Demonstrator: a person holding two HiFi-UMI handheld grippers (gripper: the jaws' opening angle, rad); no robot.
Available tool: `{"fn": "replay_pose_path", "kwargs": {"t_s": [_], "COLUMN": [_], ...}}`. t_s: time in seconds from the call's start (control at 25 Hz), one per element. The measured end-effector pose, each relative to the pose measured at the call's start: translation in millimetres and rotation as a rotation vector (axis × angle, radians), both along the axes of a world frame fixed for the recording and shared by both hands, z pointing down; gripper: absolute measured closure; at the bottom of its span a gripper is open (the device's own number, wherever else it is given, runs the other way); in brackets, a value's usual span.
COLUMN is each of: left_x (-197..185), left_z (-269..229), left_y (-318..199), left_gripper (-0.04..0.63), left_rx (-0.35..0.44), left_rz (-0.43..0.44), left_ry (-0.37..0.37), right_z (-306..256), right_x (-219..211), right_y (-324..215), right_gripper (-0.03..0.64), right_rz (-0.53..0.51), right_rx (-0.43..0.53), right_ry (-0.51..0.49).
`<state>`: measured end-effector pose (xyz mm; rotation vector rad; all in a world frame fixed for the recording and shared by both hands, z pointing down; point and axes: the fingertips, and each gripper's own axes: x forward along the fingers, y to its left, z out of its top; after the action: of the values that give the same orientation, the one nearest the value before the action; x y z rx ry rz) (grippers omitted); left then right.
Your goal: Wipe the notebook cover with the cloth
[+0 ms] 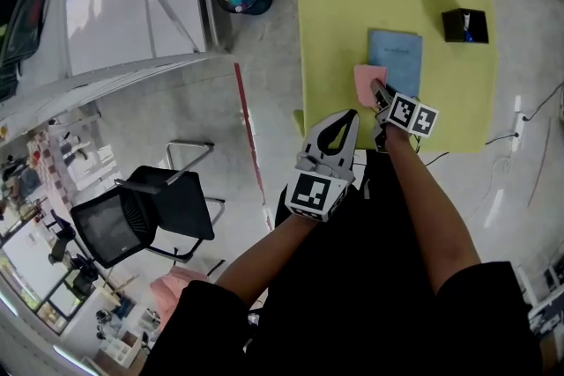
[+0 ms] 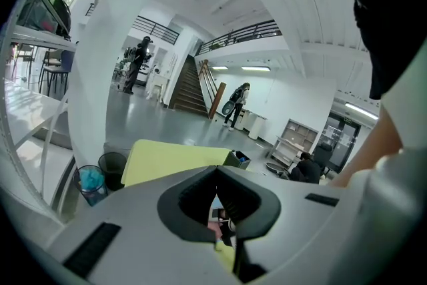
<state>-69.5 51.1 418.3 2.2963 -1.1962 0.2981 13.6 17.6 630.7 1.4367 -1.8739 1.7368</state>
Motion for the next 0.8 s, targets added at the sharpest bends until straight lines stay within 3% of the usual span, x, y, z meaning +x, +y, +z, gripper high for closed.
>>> {"fn": "replay_pose_path", "kwargs": {"t_s": [0.32,0.56,0.8], "left_x": [-3.1,-1.5,3.4], "left_z": [12.4,13.6,12.8], "left_y": [-0.9,-6.0,-15.5], "left_gripper": [0.589,0.589,0.589], "left_rx": [-0.022,-0.025,-0.011], "left_rz": [0.047,0.008,-0.019], "left_ry": [0.003,0.000,-0.021], "right_z": [30.5,32.9,35.1], "right_x": [1.3,4.3,8.3], "right_y": [10.2,12.8,12.2], "right_gripper": [0.580,0.580,0.580], "right_rz": [-0.046,-0.132,-0.156], "right_rx": [-0.043,-0.032,-0.009], "right_ry": [0.096,0.153,0.182]}}
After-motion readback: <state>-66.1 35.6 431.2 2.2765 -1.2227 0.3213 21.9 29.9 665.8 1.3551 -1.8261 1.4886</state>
